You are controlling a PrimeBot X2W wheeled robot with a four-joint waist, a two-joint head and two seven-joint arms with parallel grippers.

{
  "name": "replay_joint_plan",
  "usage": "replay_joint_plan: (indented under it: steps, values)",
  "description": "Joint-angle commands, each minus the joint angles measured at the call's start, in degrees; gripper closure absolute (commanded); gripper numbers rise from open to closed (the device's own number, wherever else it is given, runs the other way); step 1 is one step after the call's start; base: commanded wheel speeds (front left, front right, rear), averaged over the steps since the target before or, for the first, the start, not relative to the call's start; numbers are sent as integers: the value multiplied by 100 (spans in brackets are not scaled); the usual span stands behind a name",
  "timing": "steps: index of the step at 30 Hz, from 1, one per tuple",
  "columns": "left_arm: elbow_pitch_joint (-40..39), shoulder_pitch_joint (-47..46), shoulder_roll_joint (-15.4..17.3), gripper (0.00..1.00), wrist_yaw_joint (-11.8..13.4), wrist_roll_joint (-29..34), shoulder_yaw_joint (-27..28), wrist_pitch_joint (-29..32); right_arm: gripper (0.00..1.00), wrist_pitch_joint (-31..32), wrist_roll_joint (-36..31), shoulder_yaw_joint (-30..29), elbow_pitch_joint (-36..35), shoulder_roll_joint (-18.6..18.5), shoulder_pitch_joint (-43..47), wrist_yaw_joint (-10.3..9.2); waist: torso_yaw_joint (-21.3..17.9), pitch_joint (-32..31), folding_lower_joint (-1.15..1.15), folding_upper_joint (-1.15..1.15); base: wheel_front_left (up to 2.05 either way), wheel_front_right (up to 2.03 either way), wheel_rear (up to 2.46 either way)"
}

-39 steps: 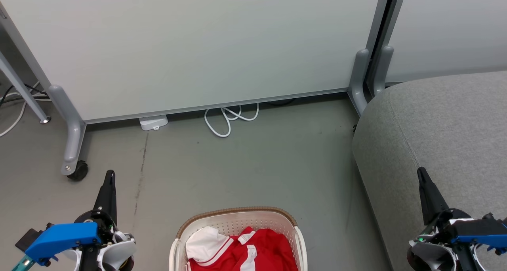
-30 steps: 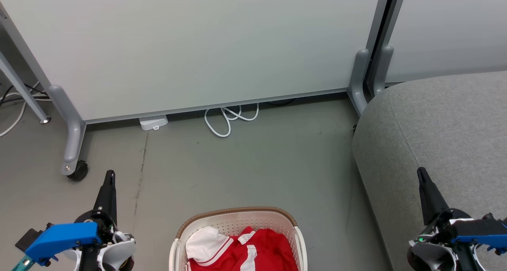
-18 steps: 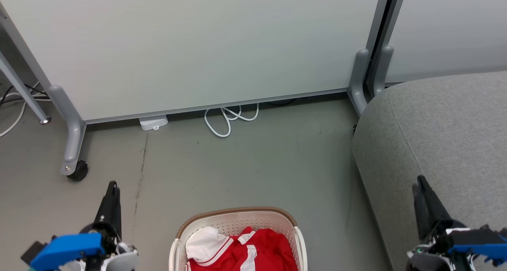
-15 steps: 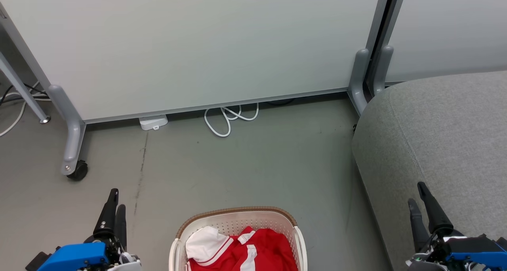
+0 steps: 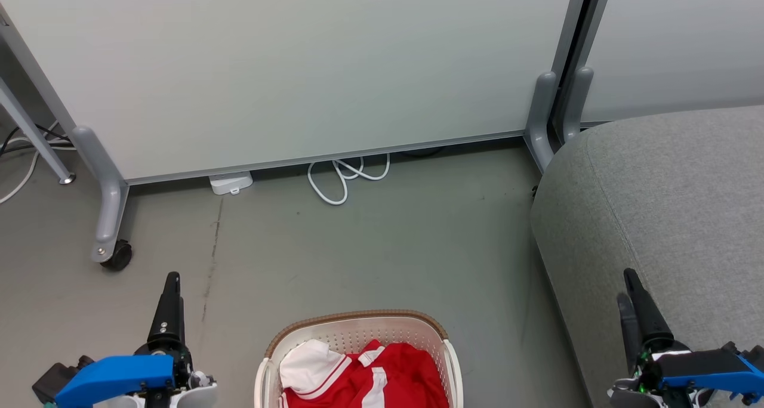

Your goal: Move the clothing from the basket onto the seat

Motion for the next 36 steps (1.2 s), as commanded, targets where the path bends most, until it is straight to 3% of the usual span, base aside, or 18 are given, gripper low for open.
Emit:
replay_joint_plan:
  steps: [1,19,36]
  values:
    - [-144,-217,45,0,-4,256,-33,-74,0,-77,-271,37,-131,-29,-174,4,4,3,0,0,0,0,0]
    - [-413,-306,56,0,207,2247,-359,-489,0,-497,-2295,244,-355,-38,-236,6,36,32,0,0,0,0,0]
    - [-397,-331,64,0,385,3953,-782,-799,0,-806,-3800,432,-350,-45,-235,9,59,28,0,0,0,0,0]
